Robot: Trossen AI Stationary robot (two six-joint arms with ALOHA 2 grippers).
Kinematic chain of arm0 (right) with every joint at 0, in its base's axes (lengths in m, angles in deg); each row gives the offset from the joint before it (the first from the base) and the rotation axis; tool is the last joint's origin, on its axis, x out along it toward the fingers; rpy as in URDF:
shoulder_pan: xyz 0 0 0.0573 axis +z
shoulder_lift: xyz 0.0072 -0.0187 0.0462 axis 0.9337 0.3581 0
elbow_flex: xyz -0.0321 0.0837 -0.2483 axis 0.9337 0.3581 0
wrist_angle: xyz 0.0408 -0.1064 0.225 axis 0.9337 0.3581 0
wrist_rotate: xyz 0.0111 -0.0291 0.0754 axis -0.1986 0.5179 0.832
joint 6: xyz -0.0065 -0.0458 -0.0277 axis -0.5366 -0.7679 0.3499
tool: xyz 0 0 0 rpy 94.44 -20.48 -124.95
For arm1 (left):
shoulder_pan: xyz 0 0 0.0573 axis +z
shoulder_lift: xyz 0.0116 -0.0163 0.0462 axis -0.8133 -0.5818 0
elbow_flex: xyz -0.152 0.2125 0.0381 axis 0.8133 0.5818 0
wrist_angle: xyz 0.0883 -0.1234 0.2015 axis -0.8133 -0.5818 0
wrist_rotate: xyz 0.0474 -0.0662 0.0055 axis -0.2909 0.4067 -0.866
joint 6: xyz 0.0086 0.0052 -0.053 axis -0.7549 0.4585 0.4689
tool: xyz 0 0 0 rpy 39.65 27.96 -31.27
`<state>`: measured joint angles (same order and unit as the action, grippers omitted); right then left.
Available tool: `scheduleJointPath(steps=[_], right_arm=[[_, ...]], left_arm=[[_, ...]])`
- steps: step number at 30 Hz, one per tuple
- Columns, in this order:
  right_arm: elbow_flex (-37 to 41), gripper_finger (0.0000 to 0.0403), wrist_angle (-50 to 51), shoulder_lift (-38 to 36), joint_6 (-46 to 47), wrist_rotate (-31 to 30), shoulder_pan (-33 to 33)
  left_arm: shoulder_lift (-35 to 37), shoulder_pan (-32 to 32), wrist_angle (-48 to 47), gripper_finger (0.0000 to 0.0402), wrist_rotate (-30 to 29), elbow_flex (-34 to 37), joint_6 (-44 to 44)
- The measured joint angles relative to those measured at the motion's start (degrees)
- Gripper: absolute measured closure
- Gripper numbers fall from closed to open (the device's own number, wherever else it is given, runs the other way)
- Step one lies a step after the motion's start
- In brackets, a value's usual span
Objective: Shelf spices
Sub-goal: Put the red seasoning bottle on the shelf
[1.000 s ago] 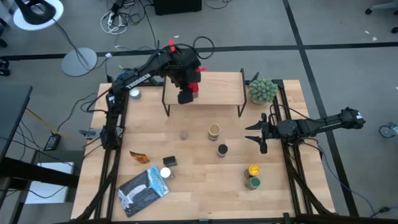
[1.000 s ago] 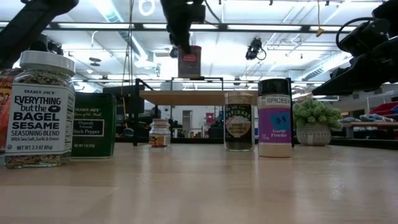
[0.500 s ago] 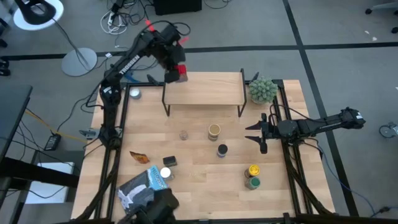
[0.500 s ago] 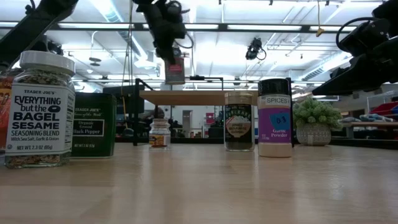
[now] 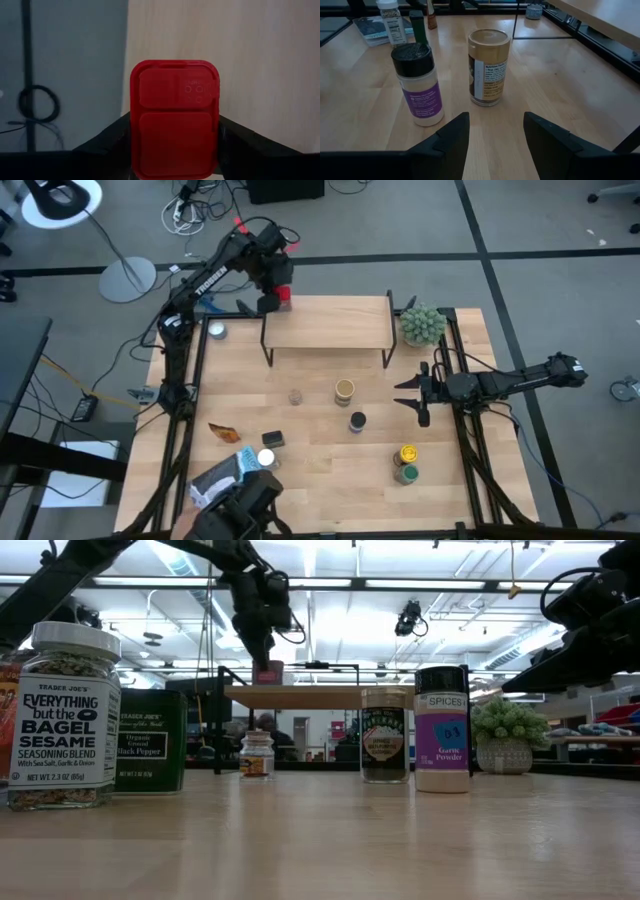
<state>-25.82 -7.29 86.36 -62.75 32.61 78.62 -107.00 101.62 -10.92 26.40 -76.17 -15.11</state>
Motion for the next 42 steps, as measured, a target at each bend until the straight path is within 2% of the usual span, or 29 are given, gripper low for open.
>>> scheduleJointPath(steps=[22,42], right_arm=[[0.00,0.0215,-0.21,-0.01,-0.02,-0.02,0.02],[0.00,0.0215,-0.21,0.00,-0.01,-0.01,0.01]], left_arm=[[-0.33,-1.17,1.33,0.0172,1.19,-0.66,-0.85],[-0.37,-1.57,1.79,0.0171,0.01,-0.66,3.58]])
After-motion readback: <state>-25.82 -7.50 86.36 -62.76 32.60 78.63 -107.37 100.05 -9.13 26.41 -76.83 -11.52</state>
